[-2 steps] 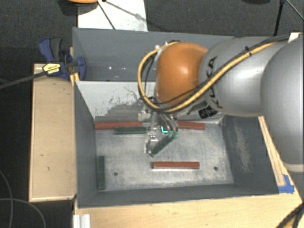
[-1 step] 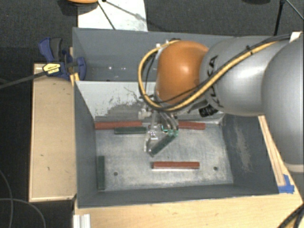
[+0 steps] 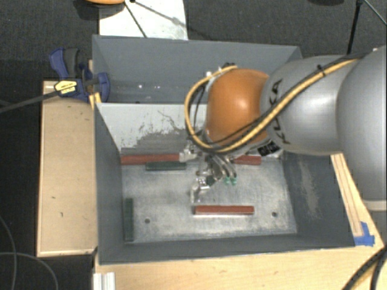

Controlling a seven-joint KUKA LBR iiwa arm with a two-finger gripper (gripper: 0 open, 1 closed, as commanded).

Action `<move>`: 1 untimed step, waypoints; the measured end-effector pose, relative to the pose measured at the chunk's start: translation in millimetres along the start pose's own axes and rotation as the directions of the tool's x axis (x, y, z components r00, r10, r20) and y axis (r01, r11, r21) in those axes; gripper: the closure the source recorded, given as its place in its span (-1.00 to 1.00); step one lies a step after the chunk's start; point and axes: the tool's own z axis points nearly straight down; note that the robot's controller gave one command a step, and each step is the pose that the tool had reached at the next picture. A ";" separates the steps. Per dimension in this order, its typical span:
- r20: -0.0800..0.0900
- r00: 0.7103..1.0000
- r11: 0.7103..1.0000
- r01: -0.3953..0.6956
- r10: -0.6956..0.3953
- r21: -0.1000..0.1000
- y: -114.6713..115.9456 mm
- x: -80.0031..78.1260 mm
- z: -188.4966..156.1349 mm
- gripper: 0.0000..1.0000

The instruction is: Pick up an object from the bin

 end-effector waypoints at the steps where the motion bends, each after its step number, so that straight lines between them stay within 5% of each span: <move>1: -0.012 0.991 0.991 0.135 -0.135 0.002 -44.1 33.9 61.8 -1.00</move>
Offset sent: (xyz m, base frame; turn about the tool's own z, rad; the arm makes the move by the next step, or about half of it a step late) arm -0.0097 -0.0612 -0.0275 -0.1824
